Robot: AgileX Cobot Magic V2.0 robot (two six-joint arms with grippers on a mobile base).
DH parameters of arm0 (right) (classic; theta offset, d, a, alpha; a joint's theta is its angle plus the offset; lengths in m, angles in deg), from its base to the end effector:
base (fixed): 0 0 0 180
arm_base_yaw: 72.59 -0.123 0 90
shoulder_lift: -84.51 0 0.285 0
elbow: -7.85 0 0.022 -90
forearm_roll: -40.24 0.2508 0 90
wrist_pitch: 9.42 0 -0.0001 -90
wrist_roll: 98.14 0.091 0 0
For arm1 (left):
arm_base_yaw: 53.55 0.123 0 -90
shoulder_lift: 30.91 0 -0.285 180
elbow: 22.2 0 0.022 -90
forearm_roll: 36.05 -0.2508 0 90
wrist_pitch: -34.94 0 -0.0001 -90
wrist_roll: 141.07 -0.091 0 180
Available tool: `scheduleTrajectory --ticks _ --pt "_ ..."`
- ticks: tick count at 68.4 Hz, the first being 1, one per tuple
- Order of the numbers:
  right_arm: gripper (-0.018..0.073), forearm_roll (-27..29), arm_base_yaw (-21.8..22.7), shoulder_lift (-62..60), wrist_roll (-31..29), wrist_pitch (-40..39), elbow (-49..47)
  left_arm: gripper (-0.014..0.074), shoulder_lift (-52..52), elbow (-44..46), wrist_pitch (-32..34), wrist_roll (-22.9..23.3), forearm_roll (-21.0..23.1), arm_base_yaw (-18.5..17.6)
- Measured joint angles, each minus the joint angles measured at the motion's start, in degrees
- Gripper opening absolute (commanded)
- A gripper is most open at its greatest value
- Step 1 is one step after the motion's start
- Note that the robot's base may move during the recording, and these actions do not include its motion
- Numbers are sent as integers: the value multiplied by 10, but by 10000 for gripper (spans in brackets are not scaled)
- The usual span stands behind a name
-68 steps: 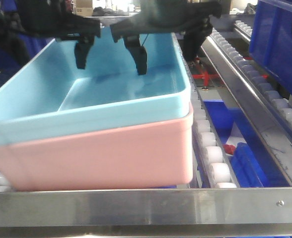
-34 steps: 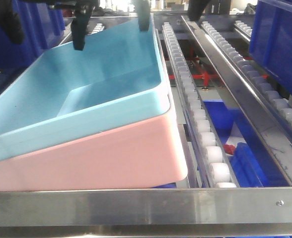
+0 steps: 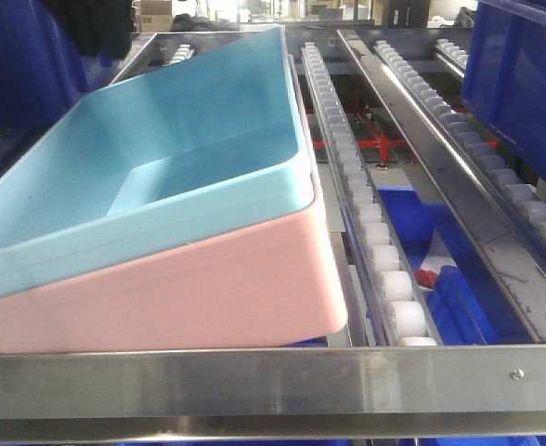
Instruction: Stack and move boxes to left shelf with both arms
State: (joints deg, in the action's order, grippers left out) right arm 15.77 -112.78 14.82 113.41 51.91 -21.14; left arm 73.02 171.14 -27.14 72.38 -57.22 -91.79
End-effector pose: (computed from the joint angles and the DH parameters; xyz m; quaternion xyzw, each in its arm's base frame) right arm 0.3251 0.2313 0.3846 -0.1064 0.9204 0.0142 0.3759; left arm 0.3018 -0.2009 0.3436 0.0851 0.9524 0.0083 0.2925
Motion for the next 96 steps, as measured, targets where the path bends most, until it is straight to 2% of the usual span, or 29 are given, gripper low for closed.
scheduleTrajectory --ticks 11,30,48,64,74,96 --pt "55 -14 0 -16 -1 -37 58 8 -25 -46 44 0 -1 -8" --pt "55 -22 0 -122 -2 -203 233 8 -111 -125 136 0 -14 -10" --pt "55 -31 0 -262 -3 -332 391 8 -230 -234 217 0 -16 -10" --pt "55 -35 0 -395 -3 -388 503 8 -362 -336 284 0 -29 -18" --pt "55 -36 0 -467 -3 -402 575 8 -443 -402 308 0 -46 -68" --pt "55 -36 0 -636 -3 -436 747 8 -562 -545 316 0 -55 -227"
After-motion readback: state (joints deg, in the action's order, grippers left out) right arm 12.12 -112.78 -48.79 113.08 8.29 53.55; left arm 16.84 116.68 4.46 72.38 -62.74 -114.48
